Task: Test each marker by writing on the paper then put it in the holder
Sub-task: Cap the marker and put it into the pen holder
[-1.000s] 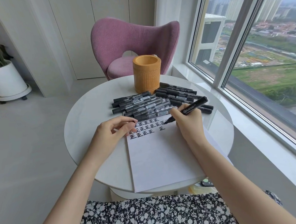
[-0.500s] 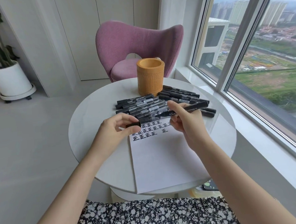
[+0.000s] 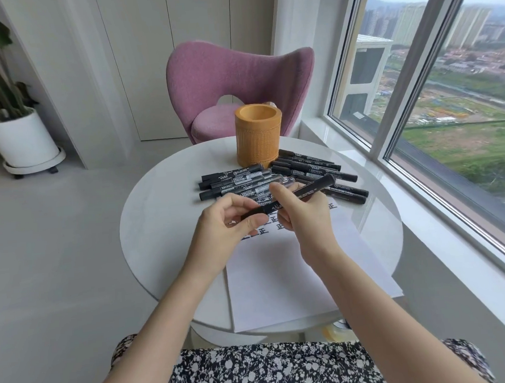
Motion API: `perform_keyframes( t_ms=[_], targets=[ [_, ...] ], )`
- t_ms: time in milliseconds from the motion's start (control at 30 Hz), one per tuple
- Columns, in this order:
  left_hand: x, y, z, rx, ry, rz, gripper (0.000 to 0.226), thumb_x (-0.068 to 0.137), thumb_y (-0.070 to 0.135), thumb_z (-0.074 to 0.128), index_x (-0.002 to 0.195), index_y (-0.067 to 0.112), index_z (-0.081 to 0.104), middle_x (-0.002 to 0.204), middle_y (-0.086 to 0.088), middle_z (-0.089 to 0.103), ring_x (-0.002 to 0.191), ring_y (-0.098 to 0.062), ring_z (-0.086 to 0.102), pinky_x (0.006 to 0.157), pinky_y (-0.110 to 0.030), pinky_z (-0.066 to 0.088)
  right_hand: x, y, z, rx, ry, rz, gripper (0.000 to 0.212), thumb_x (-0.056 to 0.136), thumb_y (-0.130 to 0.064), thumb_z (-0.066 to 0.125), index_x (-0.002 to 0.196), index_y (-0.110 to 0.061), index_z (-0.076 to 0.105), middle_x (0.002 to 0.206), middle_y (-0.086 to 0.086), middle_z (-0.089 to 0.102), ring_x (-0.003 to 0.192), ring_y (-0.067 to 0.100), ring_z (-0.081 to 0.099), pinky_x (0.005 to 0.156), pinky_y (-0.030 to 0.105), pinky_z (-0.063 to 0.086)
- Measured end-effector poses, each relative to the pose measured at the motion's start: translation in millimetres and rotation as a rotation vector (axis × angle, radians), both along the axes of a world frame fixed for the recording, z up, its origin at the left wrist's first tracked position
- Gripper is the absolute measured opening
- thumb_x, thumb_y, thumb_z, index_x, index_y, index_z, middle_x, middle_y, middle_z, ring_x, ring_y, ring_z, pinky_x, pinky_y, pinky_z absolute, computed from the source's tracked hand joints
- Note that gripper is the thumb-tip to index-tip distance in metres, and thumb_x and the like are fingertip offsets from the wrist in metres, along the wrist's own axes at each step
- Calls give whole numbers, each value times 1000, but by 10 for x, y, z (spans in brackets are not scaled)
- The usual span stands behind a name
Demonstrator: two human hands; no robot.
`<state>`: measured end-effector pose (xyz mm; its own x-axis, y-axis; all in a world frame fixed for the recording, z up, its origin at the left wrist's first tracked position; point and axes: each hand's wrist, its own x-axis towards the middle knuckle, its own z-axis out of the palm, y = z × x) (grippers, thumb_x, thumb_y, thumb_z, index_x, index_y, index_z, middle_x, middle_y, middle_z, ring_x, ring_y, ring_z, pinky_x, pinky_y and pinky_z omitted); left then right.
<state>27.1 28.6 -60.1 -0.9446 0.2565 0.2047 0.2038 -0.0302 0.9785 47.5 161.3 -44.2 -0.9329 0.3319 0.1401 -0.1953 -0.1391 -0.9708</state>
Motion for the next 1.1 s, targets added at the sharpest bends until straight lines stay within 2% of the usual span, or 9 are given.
perform_keyframes(
  t_ms=[133, 367, 500, 600, 700, 767, 833, 933, 1100],
  targets=[
    [47, 58, -23, 2, 27, 67, 18, 69, 4, 78, 76, 10, 62, 73, -1, 71, 59, -12, 64, 63, -21, 53, 21, -41, 6, -3, -17, -46, 54, 86, 3, 52, 45, -25, 32, 44, -13, 27, 42, 9, 21, 42, 19, 23],
    [78, 74, -54, 0, 48, 135, 16, 71, 5, 78, 76, 11, 64, 77, -7, 73, 64, -18, 67, 69, -34, 57, -1, -49, 6, 62, -48, -31, 45, 86, -2, 56, 52, -21, 33, 47, -9, 28, 46, 12, 22, 43, 20, 24],
    [50, 46, 20, -66, 102, 167, 14, 75, 12, 76, 80, 14, 63, 78, -1, 73, 66, -13, 65, 67, -28, 54, -51, 33, 76, 73, -140, 119, 44, 87, -31, 67, 60, -16, 37, 48, -5, 25, 43, 11, 21, 41, 19, 21],
    [-27, 7, 96, -82, 136, 199, 12, 76, 16, 75, 82, 18, 64, 79, 3, 73, 72, -7, 66, 68, -22, 51, -106, 159, 93, 139, -237, 43, 54, 76, -57, 70, 80, -8, 50, 68, 3, 41, 55, 12, 36, 50, 20, 30],
    [-101, -38, 119, -100, 135, 216, 9, 79, 19, 72, 84, 18, 65, 80, 0, 73, 77, -9, 69, 73, -24, 51, -121, 299, 35, 497, -38, -249, 53, 80, -44, 72, 122, -18, 53, 105, -2, 44, 98, 10, 46, 86, 22, 39],
    [-128, -35, 125, -124, 125, 204, 8, 81, 19, 71, 85, 15, 66, 78, 0, 73, 75, -7, 69, 73, -23, 51, -113, 334, 37, 825, 207, -242, 38, 84, -30, 72, 120, -23, 61, 112, -2, 38, 109, 13, 36, 96, 22, 31],
    [-152, 0, 136, -137, 120, 183, 8, 82, 20, 69, 86, 13, 67, 75, 0, 73, 72, -7, 68, 72, -21, 52, -164, 338, 5, 1067, 368, -158, 23, 82, -22, 72, 106, -19, 70, 107, -3, 43, 101, 15, 39, 90, 25, 35],
    [-186, 64, 168, -144, 121, 176, 10, 84, 21, 68, 87, 12, 67, 73, 2, 72, 63, 1, 63, 60, -10, 45, -243, 319, 25, 1153, 386, -95, 16, 81, -16, 72, 96, -10, 70, 97, 2, 56, 83, 16, 49, 71, 36, 48],
    [-255, 73, 198, -105, 104, 212, 10, 84, 22, 67, 88, 13, 68, 71, 4, 70, 57, 4, 60, 53, -7, 40, -362, 317, 129, 1352, 415, -83, 14, 82, -16, 72, 93, -9, 66, 92, 4, 60, 68, 17, 49, 56, 29, 38]
  ],
)
